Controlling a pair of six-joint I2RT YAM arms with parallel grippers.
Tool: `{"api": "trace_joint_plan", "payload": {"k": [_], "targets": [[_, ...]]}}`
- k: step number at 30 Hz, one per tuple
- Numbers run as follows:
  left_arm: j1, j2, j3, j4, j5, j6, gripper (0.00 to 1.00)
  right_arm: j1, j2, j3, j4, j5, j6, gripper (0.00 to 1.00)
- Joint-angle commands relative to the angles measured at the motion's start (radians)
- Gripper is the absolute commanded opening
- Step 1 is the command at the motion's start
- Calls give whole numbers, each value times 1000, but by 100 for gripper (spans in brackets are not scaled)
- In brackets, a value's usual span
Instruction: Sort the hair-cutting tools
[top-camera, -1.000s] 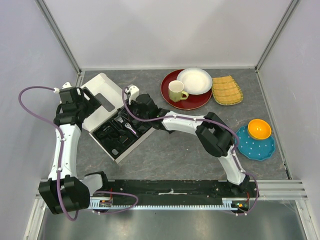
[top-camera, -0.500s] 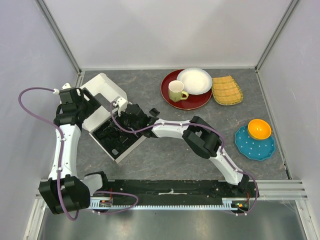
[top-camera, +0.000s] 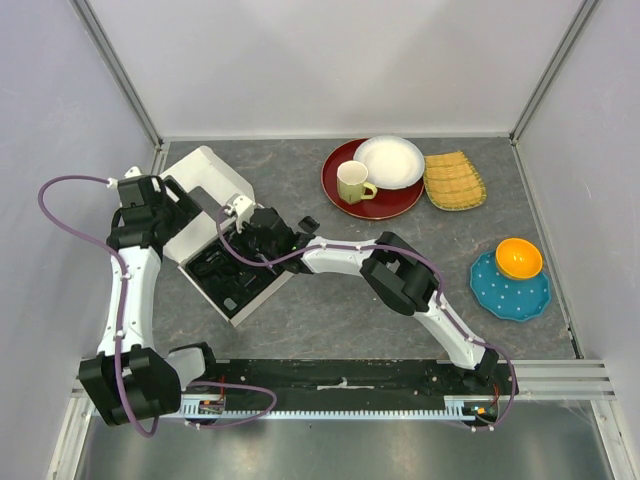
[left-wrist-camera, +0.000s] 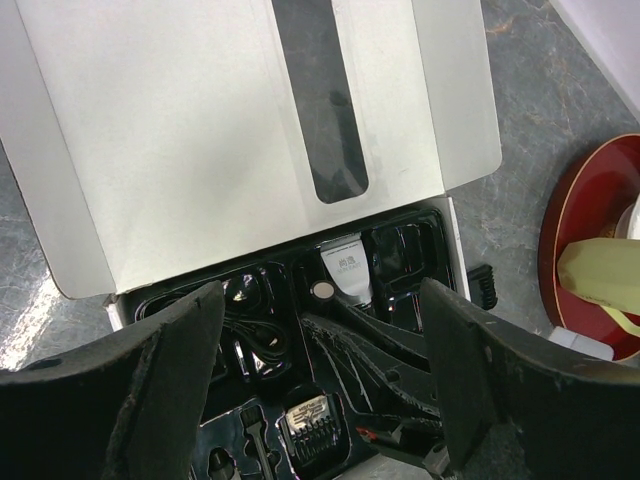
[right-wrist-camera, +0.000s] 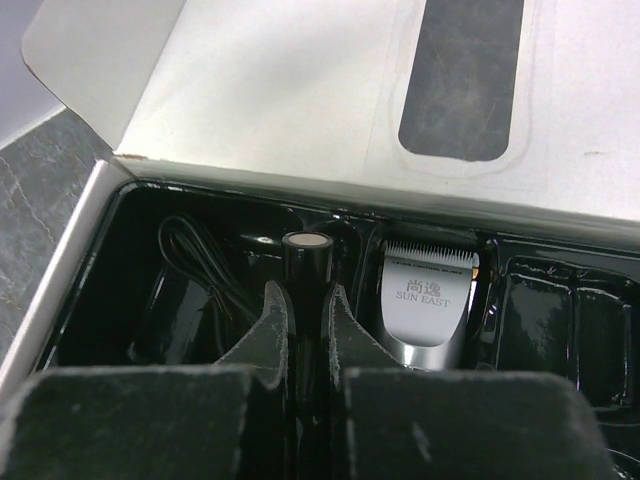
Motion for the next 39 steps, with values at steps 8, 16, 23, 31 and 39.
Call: {"api": "trace_joint_plan", "payload": {"k": [8,16,23,31,39], "targets": [[15,8,-4,43,41,-20,85,6,24,47,-69,-36,-32,12],[20,9,-3,45,45,-20,85,6,10,59,-81,35,-19,40],[23,9,-3,43,50,-20,85,5,-22,52,-70,19,-13,38],[27,8,-3,43,54,-18,85,5,0,62,-110,16,-1,9],[29,8,-1,45,59,-18,85,5,21,53,-139,-7,1,0]]}}
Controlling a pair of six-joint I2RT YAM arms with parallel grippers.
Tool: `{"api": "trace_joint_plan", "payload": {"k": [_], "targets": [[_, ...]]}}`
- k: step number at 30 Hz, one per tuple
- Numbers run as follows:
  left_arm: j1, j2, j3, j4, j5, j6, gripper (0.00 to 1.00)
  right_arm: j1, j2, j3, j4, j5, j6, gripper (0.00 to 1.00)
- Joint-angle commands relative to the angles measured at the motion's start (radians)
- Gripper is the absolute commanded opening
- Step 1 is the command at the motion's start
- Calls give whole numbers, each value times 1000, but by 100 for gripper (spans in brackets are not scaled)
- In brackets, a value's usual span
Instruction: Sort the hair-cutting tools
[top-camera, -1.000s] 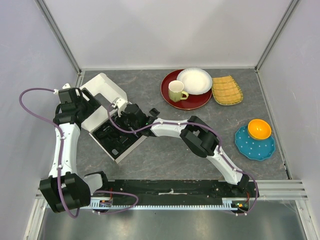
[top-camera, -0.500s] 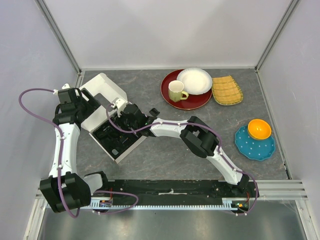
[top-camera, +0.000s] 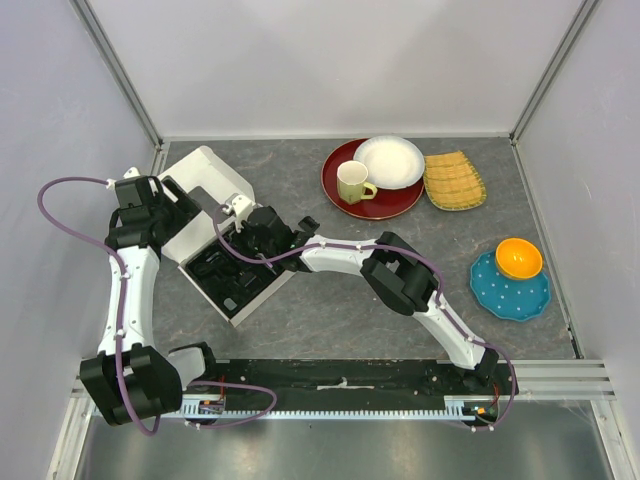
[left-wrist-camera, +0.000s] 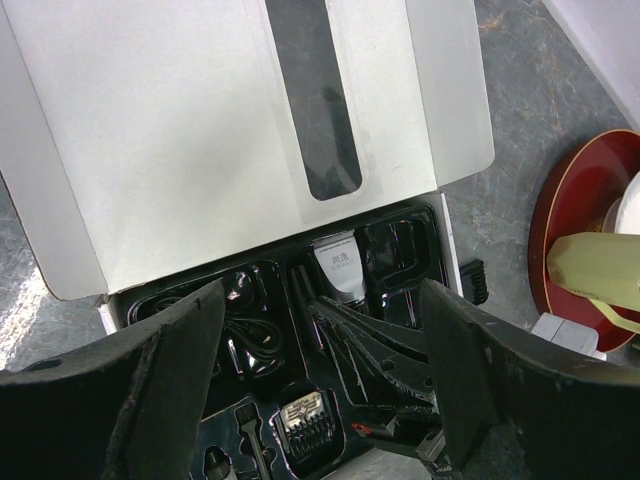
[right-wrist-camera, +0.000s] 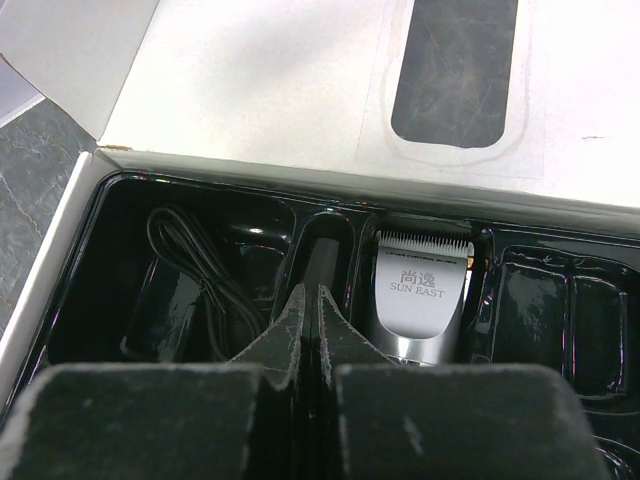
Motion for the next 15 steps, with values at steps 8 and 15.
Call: {"api": "trace_joint_plan", "payload": {"k": [8,15], "targets": [[9,7,-1,43,16,-17,85,5,6,-23,-63,-36,3,0],[11,5,1,45,18,-15,85,5,-15,-84,-33,-41,23,0]]}}
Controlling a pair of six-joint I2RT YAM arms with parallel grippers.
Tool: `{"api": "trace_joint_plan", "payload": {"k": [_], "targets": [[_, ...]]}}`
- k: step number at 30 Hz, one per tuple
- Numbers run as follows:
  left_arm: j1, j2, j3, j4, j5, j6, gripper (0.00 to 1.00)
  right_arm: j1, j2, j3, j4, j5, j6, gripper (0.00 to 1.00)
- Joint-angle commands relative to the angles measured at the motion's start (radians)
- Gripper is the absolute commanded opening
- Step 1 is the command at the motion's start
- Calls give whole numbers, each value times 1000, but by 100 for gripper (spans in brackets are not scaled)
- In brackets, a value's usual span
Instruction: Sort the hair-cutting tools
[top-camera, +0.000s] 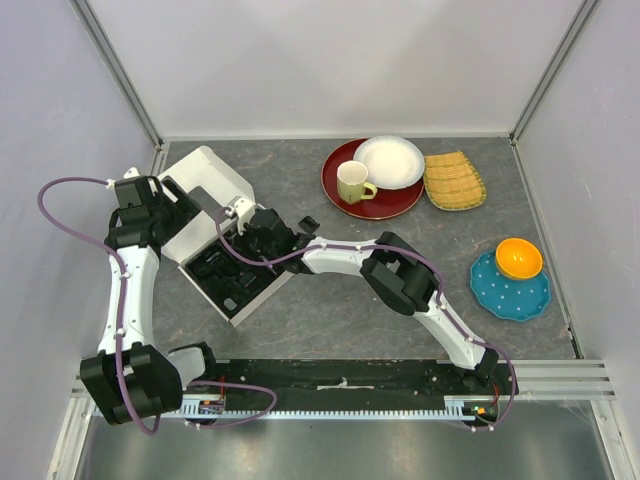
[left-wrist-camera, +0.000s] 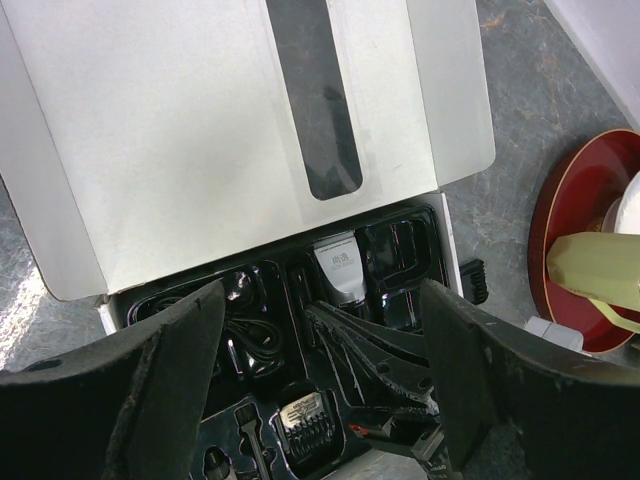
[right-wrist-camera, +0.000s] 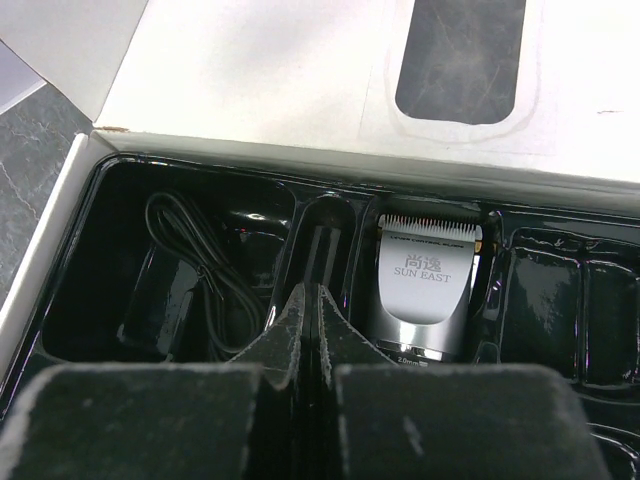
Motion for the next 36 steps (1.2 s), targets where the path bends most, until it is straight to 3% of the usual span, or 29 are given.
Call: {"api": "trace_joint_plan", "payload": {"k": [1,10,13,14,17,24,29,31,36], "targets": [[6,1,1,43,12,-15,85,6,-17,-62,-43,-27,19,0],[9,1,-1,43,13,-15,85,10,-38,-30,-75,17,33,0],[9,3,-1,43,15,-17,85,7,-67,33,-161,77,49,11],[9,1,-1,43,15,-17,85,7,-95,37,-178,103,57,22],[11,4,-1,44,24,-15,85,4,-161,31,-207,170,91,42],[6,32,-16,66,131,-8,85,-7,-351,7,-429,267,149,56],[-9,58,-38,70,205,-27,85,-60,-466,-139,-498,397,186,68],[-18,55,-65,78,274,-25,83,-125,-468,-173,-518,365,227,67],[-112,27,-94,86,320,11,81,-208,-439,-222,-537,289,217,50]]}}
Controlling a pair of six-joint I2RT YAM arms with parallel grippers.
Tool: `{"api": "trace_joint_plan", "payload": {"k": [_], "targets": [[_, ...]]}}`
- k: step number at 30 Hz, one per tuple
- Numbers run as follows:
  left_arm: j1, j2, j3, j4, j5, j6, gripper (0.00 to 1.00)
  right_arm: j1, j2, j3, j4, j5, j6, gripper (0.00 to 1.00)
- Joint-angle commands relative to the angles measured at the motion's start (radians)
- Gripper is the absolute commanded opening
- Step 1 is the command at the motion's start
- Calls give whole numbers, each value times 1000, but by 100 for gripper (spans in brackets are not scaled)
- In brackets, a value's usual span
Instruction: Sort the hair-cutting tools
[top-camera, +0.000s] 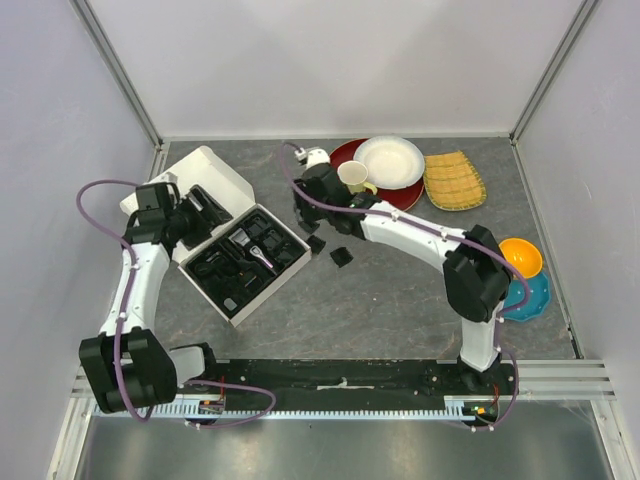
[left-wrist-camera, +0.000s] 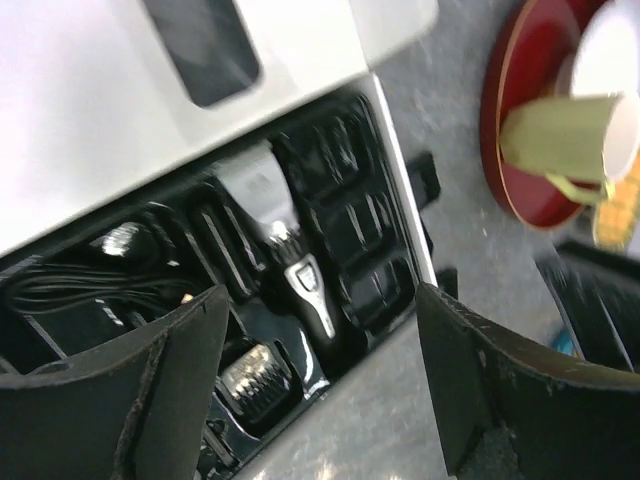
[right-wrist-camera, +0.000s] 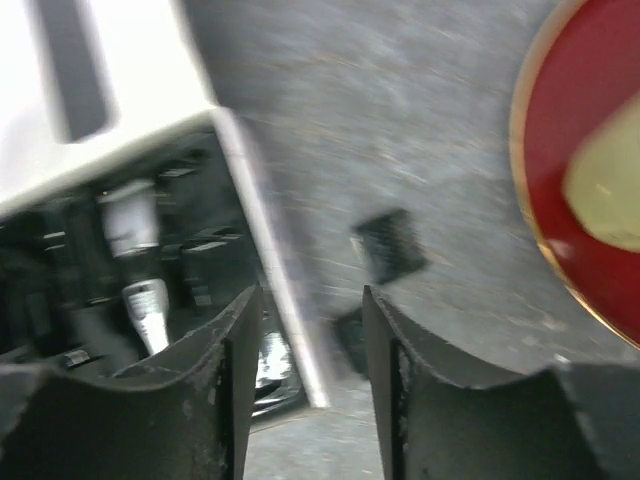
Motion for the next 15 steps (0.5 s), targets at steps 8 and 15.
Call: {"api": "trace_joint_plan", "payload": {"k": [8,15], "targets": [[-161,-85,-94,37,41,-24,81,-52,109,-77,-53,-77,-25,30],[-189,-115,-119,30,35,-52,80,-39,121,-127,-15,-196,17,25]]}}
